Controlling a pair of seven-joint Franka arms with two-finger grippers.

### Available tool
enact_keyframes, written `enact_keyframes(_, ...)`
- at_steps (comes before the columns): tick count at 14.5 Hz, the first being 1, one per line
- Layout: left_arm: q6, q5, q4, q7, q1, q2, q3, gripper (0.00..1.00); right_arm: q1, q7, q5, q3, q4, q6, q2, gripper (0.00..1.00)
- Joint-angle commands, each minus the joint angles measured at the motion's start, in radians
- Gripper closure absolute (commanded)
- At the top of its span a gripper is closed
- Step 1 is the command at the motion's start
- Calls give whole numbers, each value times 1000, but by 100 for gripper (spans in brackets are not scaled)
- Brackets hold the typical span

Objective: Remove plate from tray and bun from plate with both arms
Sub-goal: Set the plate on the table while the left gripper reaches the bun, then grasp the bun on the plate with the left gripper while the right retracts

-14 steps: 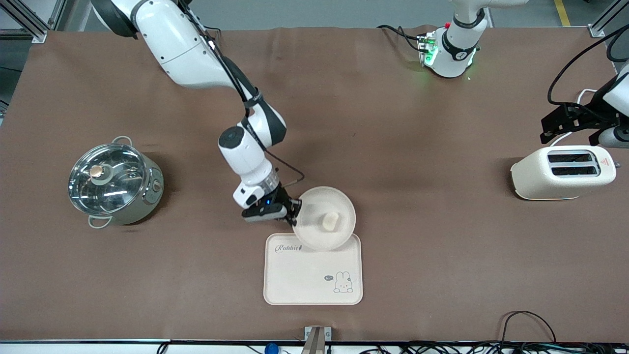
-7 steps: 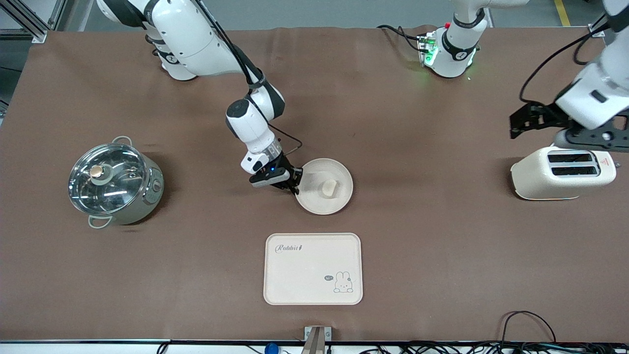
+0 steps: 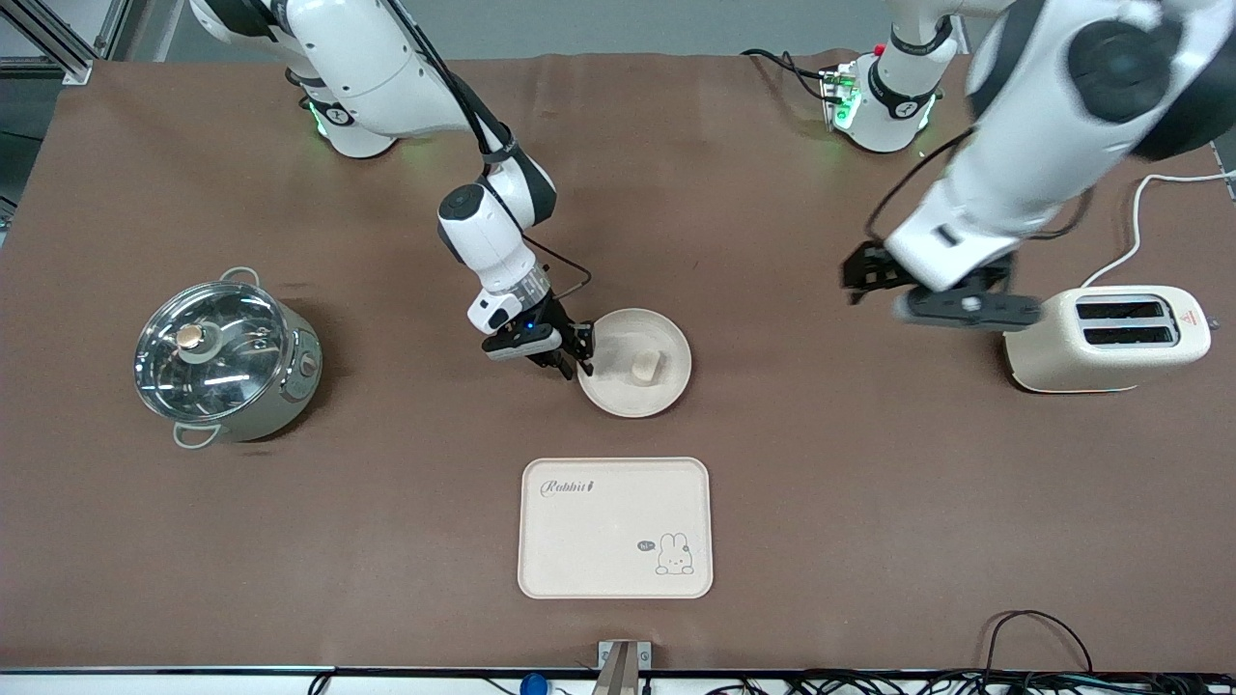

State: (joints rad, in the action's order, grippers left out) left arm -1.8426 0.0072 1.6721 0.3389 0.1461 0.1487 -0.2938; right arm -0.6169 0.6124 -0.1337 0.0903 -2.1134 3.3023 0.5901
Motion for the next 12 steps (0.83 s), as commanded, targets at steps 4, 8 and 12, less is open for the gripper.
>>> enact_keyframes(4,-378,40,-14,178,108,273,-68,0,104,20,3,-12,3,-455,-287,0)
enact_keyframes(8,-588,213,-17,373,187,428,-70,0,256,-139,8,-12,71,-896,-498,0)
enact_keyframes(12,-728,329,-14,494,231,535,-70,0,474,-345,8,-12,277,-1345,-576,0)
